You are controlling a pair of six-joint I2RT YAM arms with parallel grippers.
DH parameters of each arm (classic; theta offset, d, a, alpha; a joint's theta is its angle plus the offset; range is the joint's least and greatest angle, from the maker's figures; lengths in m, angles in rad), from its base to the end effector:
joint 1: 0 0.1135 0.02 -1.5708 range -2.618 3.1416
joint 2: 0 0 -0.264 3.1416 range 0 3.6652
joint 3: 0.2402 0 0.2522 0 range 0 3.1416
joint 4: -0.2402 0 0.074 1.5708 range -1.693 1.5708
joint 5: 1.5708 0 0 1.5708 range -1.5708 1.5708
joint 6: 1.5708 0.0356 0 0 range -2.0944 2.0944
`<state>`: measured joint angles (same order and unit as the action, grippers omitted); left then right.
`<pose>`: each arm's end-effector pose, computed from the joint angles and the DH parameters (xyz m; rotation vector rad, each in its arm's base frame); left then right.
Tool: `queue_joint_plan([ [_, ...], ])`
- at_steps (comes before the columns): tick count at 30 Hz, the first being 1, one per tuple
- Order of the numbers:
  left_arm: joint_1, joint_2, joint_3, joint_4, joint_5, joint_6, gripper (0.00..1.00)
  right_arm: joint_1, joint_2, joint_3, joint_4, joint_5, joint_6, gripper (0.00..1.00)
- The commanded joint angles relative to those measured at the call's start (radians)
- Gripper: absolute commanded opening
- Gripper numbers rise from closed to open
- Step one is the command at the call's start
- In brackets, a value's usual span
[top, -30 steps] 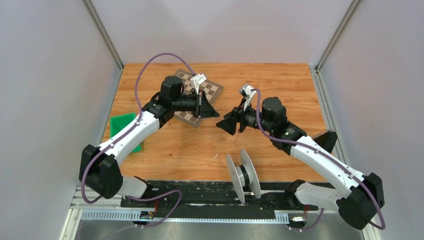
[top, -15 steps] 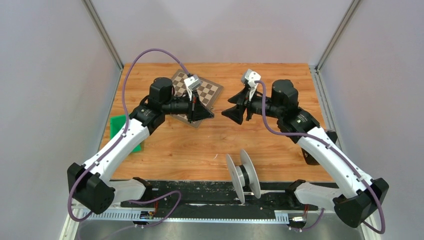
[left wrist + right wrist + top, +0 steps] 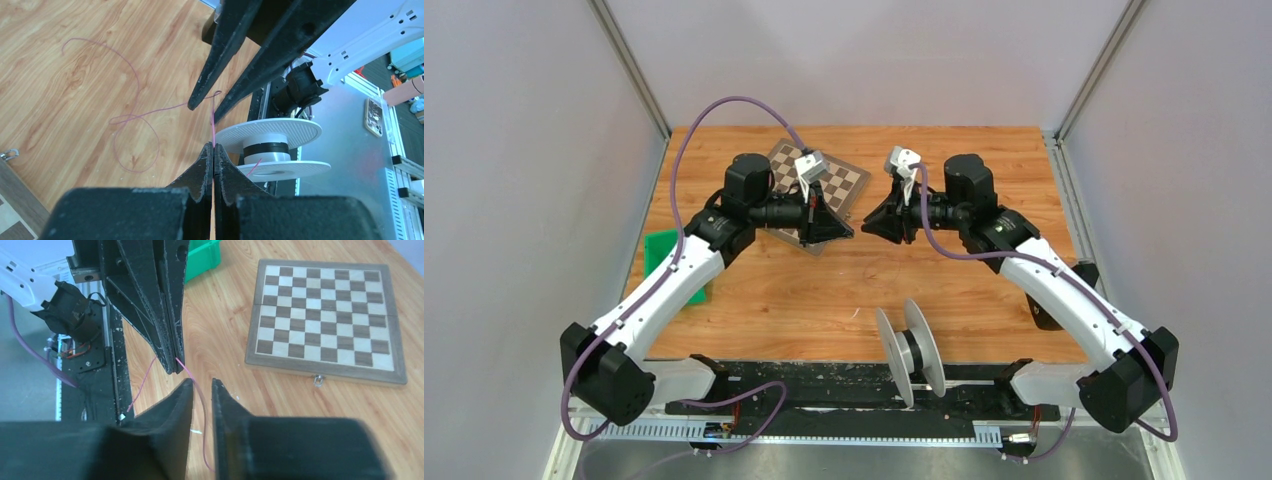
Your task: Wrap the cables
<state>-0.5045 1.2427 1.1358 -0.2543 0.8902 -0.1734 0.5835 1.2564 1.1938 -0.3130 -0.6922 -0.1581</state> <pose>0.2274 -0.1572 0.3629 0.9351 1.7785 -1.2971 0.2219 0.1737 0.3719 -1.1325 1.6152 0.9505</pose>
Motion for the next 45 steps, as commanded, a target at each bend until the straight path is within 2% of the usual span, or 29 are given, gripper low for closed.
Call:
queue_joint_plan([
  [1, -0.004, 0.002, 0.033, 0.055, 0.022, -0.008, 0.0, 0.001, -0.013, -0.019, 0.118, -0.007, 0.034, 0.11],
  [2, -0.004, 0.004, 0.03, 0.059, 0.019, -0.013, 0.0, 0.001, -0.019, -0.038, 0.147, 0.003, 0.051, 0.02],
  [3, -0.004, 0.007, 0.03, 0.069, 0.005, -0.025, 0.0, 0.001, -0.028, -0.063, 0.185, 0.005, 0.073, 0.0],
  [6, -0.004, 0.012, 0.023, 0.112, -0.046, -0.083, 0.0, 0.003, -0.072, -0.163, 0.342, -0.016, 0.191, 0.0],
  [9, -0.004, 0.011, -0.002, 0.222, -0.054, -0.141, 0.0, 0.014, -0.123, -0.266, 0.472, 0.023, 0.248, 0.0],
  [15, -0.004, 0.021, -0.017, 0.282, -0.047, -0.191, 0.0, 0.015, -0.181, -0.313, 0.479, 0.132, 0.242, 0.0],
  [17, -0.004, 0.02, -0.023, 0.277, -0.053, -0.196, 0.06, 0.014, -0.19, -0.307, 0.476, 0.171, 0.245, 0.0],
  [18, -0.004, 0.017, -0.028, 0.277, -0.064, -0.199, 0.2, 0.013, -0.195, -0.303, 0.472, 0.196, 0.249, 0.0],
  [20, -0.005, 0.002, -0.05, 0.276, -0.091, -0.203, 0.35, 0.014, -0.205, -0.288, 0.454, 0.261, 0.259, 0.0],
  [21, -0.005, -0.015, -0.062, 0.271, -0.103, -0.204, 0.38, 0.011, -0.211, -0.285, 0.447, 0.292, 0.262, 0.0],
  [23, -0.005, -0.042, -0.064, 0.222, -0.174, -0.196, 0.44, 0.005, -0.229, -0.285, 0.425, 0.361, 0.272, 0.0],
  [25, -0.024, -0.065, -0.039, 0.113, -0.312, -0.167, 0.48, -0.005, -0.253, -0.286, 0.398, 0.441, 0.284, 0.0],
  [27, -0.078, -0.086, -0.023, 0.025, -0.469, -0.133, 0.5, -0.022, -0.279, -0.289, 0.371, 0.503, 0.293, 0.0],
  [30, -0.22, -0.11, -0.003, -0.075, -0.703, -0.128, 0.53, -0.029, -0.321, -0.296, 0.345, 0.627, 0.309, 0.0],
  [33, -0.314, -0.12, 0.015, -0.145, -0.855, -0.252, 0.57, -0.032, -0.365, -0.313, 0.333, 0.748, 0.318, 0.0],
  [37, -0.5, -0.088, 0.078, -0.274, -1.166, -0.398, 0.66, -0.036, -0.418, -0.342, 0.333, 0.805, 0.304, 0.0],
  [39, -0.562, -0.061, 0.113, -0.338, -1.245, -0.501, 0.7, -0.04, -0.436, -0.357, 0.333, 0.81, 0.297, 0.0],
  [45, -0.62, -0.001, 0.148, -0.471, -1.245, -0.83, 0.67, -0.043, -0.488, -0.403, 0.329, 0.811, 0.278, 0.0],
])
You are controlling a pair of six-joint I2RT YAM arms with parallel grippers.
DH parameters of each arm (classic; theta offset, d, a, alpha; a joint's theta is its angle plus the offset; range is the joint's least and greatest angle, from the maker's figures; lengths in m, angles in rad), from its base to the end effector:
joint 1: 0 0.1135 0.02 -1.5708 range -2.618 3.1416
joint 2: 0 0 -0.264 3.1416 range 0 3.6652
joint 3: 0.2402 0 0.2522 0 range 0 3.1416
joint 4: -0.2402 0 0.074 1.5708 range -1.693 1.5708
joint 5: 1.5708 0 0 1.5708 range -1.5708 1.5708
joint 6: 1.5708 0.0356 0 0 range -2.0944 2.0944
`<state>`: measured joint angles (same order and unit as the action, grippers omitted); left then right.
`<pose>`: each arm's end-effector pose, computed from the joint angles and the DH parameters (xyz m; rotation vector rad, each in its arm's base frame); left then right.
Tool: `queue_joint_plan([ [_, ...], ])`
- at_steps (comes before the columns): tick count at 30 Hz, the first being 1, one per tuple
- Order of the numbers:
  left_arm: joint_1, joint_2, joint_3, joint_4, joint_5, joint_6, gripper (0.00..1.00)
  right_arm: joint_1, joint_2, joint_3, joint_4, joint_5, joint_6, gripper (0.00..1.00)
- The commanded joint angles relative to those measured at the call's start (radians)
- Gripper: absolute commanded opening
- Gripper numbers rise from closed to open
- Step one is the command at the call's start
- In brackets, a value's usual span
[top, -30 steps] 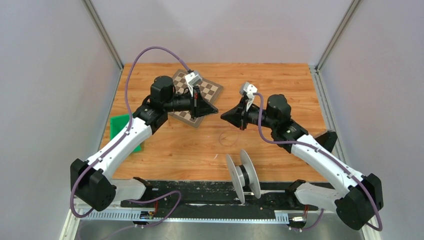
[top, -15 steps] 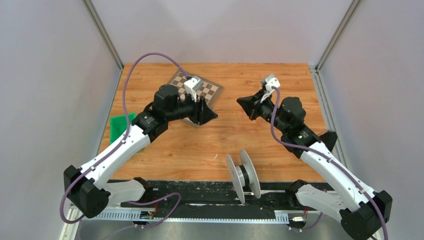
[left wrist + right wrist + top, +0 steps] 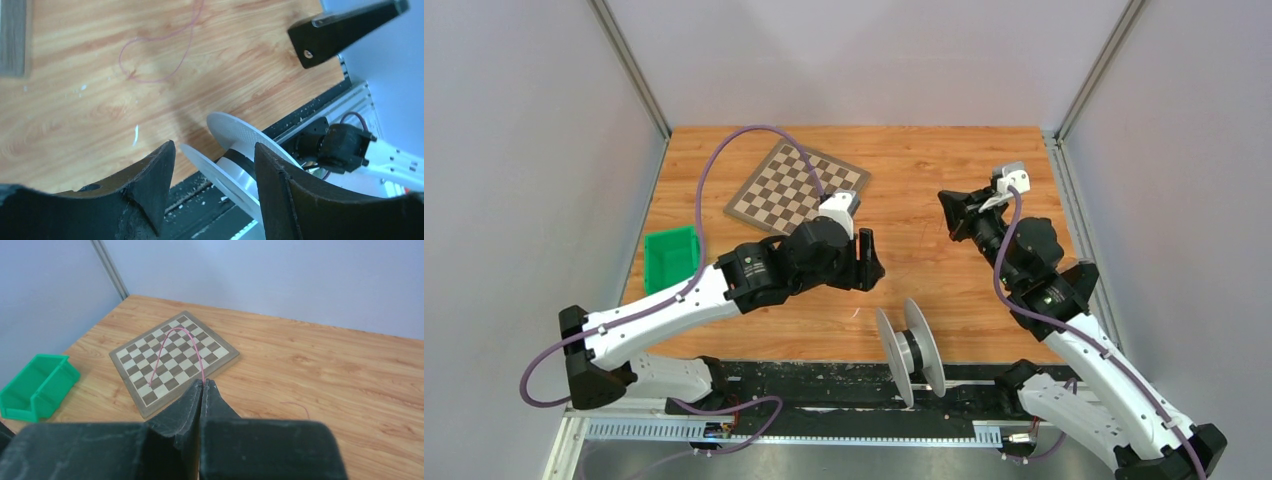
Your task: Wrap the cables
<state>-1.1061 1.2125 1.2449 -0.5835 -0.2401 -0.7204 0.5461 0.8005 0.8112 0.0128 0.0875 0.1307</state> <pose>0.1253 -0.2311 0.3718 0.2778 2.2015 -0.8166 0.1639 0.0960 0.3682 -0.2540 1.5454 0.4671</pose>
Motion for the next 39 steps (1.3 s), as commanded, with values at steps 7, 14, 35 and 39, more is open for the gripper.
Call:
queue_joint_plan([
  [7, -0.056, 0.074, 0.04, -0.199, -0.014, -0.515, 0.67, -0.006, -0.092, -0.07, -0.001, 0.048, -0.03, 0.0],
  [14, -0.121, 0.14, 0.029, -0.118, 0.083, -0.579, 0.67, -0.009, -0.097, -0.075, -0.008, 0.061, -0.054, 0.0],
  [35, -0.127, 0.172, 0.209, -0.269, -0.213, -0.056, 0.0, -0.016, -0.14, -0.072, -0.024, -0.011, -0.08, 0.0],
  [39, -0.078, 0.103, 0.161, -0.142, -0.257, 0.256, 0.0, -0.015, -0.145, -0.09, -0.031, -0.132, -0.09, 0.0],
])
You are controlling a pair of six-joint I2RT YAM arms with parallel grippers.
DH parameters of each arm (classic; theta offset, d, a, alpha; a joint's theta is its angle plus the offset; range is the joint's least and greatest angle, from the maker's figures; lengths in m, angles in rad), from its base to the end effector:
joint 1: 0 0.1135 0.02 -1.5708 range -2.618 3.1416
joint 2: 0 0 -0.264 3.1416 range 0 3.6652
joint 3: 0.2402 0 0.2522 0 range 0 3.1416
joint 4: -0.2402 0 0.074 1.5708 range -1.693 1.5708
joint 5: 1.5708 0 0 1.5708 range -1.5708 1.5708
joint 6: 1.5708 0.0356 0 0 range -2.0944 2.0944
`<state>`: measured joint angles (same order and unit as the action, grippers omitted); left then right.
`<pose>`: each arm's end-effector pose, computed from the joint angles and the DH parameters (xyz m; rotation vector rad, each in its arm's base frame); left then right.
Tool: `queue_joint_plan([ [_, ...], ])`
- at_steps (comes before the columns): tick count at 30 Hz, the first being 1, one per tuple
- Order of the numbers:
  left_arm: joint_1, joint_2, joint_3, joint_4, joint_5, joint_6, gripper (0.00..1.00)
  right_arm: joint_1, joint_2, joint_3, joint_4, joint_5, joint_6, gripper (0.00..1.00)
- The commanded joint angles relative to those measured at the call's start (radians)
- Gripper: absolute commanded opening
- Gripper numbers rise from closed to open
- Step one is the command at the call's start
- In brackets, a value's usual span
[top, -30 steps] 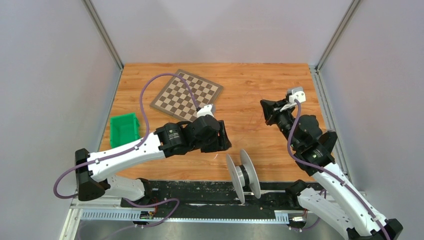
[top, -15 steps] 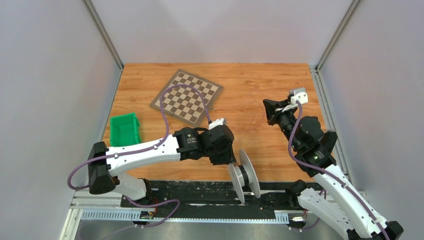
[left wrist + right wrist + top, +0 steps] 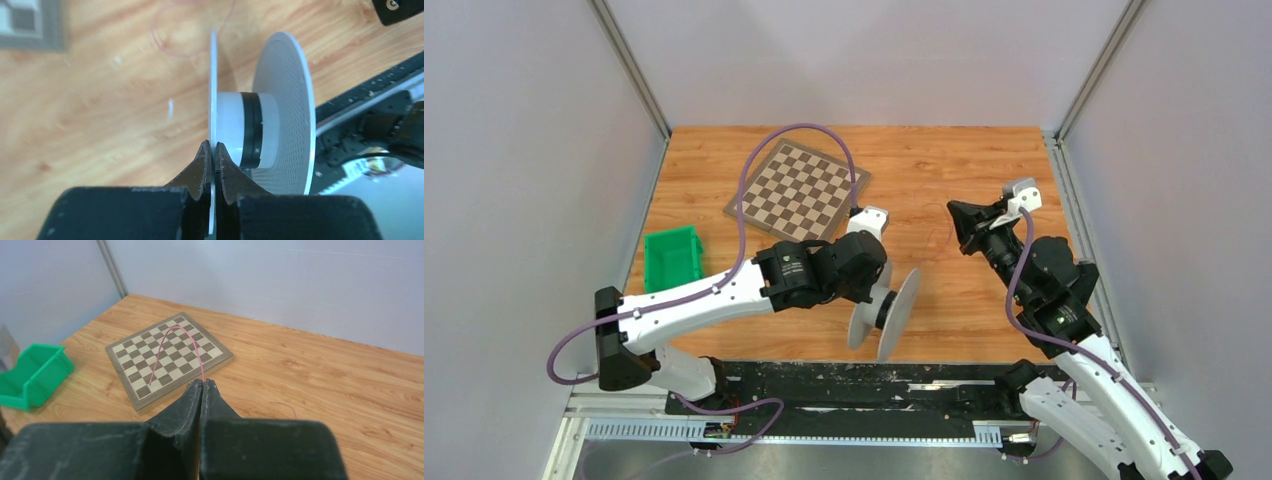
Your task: Wrap the cables
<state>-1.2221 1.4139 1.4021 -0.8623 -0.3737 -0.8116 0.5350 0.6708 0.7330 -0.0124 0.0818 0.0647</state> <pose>0.1124 -0.2711 0.3492 0.3308 2.4047 -0.5071 0.1420 0.0808 0.3582 -0.2933 1.5073 0.4163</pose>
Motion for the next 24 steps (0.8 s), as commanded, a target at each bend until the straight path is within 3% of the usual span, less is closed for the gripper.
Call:
queue_joint_plan([
  [1, 0.048, -0.114, -0.039, 0.211, -0.103, 0.463, 0.0, -0.004, -0.014, -0.018, -0.001, -0.156, -0.024, 0.0],
  [6, 0.172, -0.214, -0.222, 0.395, 0.063, 0.715, 0.0, -0.004, -0.034, -0.055, 0.047, -0.206, -0.004, 0.0],
  [9, 0.269, -0.251, -0.295, 0.466, 0.206, 0.741, 0.0, -0.005, -0.046, -0.067, 0.058, -0.213, -0.004, 0.0],
  [14, 0.298, -0.218, -0.321, 0.459, 0.234, 0.785, 0.0, -0.003, -0.05, -0.082, 0.063, -0.217, 0.0, 0.0],
  [24, 0.364, -0.182, -0.243, 0.377, 0.31, 0.74, 0.38, -0.002, -0.04, -0.105, 0.101, -0.288, -0.02, 0.0],
])
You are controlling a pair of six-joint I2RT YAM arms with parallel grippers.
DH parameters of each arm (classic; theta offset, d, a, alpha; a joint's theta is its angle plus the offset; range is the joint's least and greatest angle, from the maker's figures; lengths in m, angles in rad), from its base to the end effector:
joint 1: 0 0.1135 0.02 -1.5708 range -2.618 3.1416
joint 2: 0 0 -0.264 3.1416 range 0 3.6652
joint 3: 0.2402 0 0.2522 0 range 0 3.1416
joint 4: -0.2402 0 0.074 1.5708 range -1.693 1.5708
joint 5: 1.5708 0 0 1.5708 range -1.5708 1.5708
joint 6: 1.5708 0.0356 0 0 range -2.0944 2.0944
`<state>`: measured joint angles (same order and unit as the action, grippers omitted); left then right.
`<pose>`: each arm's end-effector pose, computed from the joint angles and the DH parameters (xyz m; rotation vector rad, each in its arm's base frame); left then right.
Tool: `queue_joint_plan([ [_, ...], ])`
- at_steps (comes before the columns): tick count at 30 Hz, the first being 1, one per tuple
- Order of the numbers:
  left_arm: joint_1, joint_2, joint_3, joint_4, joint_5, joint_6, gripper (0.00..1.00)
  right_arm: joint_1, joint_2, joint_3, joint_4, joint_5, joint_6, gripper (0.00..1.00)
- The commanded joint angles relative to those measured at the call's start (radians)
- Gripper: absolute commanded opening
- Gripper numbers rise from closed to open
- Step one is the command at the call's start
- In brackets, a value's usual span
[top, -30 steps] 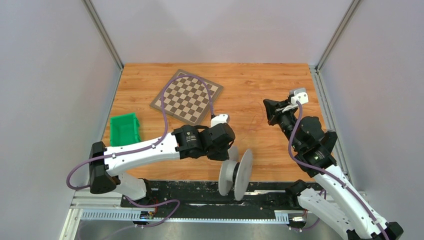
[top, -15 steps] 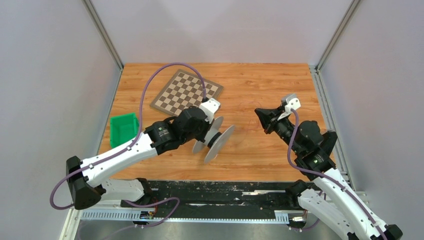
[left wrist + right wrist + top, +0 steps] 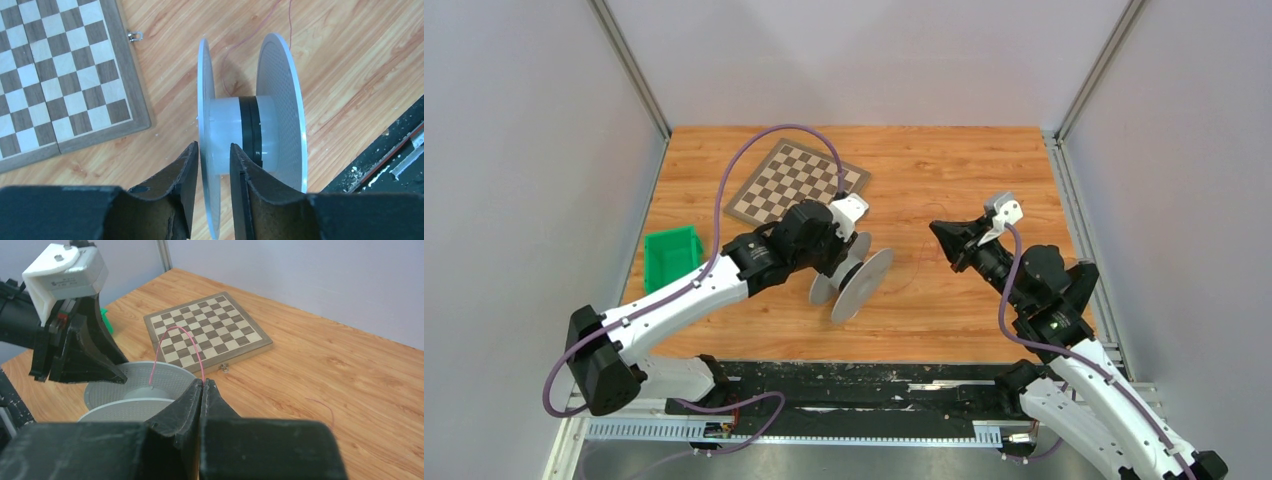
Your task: Wrap the cables
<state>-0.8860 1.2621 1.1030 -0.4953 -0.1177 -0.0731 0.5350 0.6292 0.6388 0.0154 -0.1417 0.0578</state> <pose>0.1790 -0.2126 0.3189 0.8288 2.0908 -0.3941 0.1352 0.0860 0.3339 -0.4822 1.4991 0.5770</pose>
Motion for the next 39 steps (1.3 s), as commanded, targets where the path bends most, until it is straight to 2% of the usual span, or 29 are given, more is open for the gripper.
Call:
queue_joint_plan([
  [1, 0.034, -0.036, 0.059, 0.012, 0.06, 0.001, 0.4, -0.001, 0.006, -0.017, 0.088, -0.076, -0.017, 0.0],
  [5, 0.066, -0.059, 0.055, 0.005, 0.084, -0.011, 0.5, 0.0, 0.039, -0.056, 0.213, -0.209, -0.042, 0.0],
  [8, 0.138, -0.097, 0.042, -0.008, 0.124, -0.078, 0.54, 0.036, 0.076, -0.104, 0.381, -0.279, -0.067, 0.0],
  [12, 0.259, -0.208, -0.026, 0.062, 0.311, -0.212, 0.6, 0.19, 0.134, -0.114, 0.444, -0.123, -0.19, 0.0],
  [15, 0.277, -0.276, -0.069, 0.088, 0.338, -0.25, 0.66, 0.274, 0.203, -0.106, 0.45, -0.067, -0.218, 0.0],
  [21, 0.283, -0.347, -0.131, 0.08, 0.348, -0.279, 0.66, 0.37, 0.305, -0.131, 0.563, -0.05, -0.114, 0.0],
  [27, 0.283, -0.386, -0.184, 0.107, 0.391, -0.258, 0.69, 0.399, 0.352, -0.128, 0.562, 0.047, -0.13, 0.0],
  [34, 0.283, -0.434, -0.257, 0.185, 0.421, -0.23, 0.77, 0.398, 0.369, -0.123, 0.549, 0.088, -0.19, 0.0],
  [39, 0.283, -0.46, -0.277, 0.216, 0.429, -0.235, 0.78, 0.399, 0.373, -0.123, 0.528, 0.093, -0.238, 0.0],
])
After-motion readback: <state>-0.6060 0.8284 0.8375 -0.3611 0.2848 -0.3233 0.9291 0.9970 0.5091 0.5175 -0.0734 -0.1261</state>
